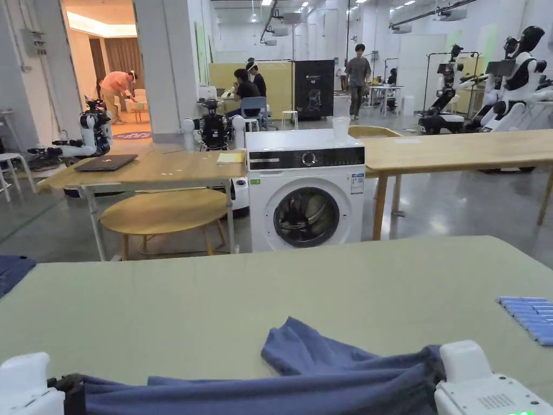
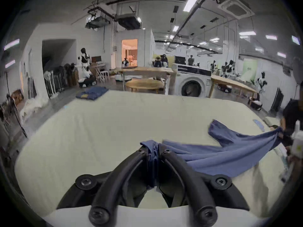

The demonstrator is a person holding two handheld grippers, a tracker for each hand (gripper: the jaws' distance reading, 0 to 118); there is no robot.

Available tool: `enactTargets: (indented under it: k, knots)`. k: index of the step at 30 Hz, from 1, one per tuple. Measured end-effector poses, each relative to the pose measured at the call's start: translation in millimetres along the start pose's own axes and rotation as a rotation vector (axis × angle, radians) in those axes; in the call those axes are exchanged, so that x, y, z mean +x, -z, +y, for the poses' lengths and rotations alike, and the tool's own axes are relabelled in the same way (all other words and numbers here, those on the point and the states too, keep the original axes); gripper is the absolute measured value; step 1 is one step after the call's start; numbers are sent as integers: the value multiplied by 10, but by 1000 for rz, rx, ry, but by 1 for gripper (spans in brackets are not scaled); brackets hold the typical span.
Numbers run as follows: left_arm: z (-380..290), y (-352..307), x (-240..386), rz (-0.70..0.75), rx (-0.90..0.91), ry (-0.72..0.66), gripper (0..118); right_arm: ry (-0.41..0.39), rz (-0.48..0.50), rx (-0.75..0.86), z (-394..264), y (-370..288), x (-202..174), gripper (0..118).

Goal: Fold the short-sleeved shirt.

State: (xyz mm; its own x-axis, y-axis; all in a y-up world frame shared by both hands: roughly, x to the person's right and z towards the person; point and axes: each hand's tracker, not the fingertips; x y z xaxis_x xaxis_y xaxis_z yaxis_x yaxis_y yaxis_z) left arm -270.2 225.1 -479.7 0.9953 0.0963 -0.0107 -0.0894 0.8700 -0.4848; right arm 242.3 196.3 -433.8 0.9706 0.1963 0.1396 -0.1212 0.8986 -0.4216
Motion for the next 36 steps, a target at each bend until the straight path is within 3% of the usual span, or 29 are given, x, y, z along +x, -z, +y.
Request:
enactTargets:
  k: [8,13,18,22,24,25,26,27,28,29,30,34,36]
  knots:
    - [-1035,-1132,-259,-25,-12,-76,4,12,21,-6,-896,-1310,167,4]
    - [-1548,-1771,-360,-9,-18,-44,4,-9,68,-21,-1255,-1951,177,4]
    - [-1928,-1938,-477,-17,-94,-22,4,-38,95,-73,-1589,-2148,148,4]
    - [-2124,-1877,-408,7,-133,101,4,-41,101,-107,-1719,-2119,131,4]
    - [-2172,-1855,-391,-1,-152,95,10,-60,105,-111,-1775,-2139,115,5]
    - [-2181,-1870,-379,-1,-177,93,22,-64,103,-112,-1797,-2144,110,9]
    - [-2189,-1897,-382,15,-177,75,49,-64,102,-123,-1818,-2156,111,24]
    - [-2201,-1940,-413,-3,-155,26,78,-59,54,-128,-1837,-2212,94,49]
    - [-2204,-1991,-448,-38,-142,-6,99,-51,42,-117,-1850,-2271,100,83]
    - [-2195,-2079,-463,-59,-128,-34,107,-22,70,-94,-1858,-2364,136,113]
    - [-2172,-2195,-464,-78,-91,-42,107,22,83,-71,-1843,-2462,156,118]
    - [-2055,-2718,-319,14,69,59,107,138,85,12,-1650,-2825,63,118]
    - [-2038,-3001,-257,33,170,58,95,140,89,61,-1517,-2968,-50,118]
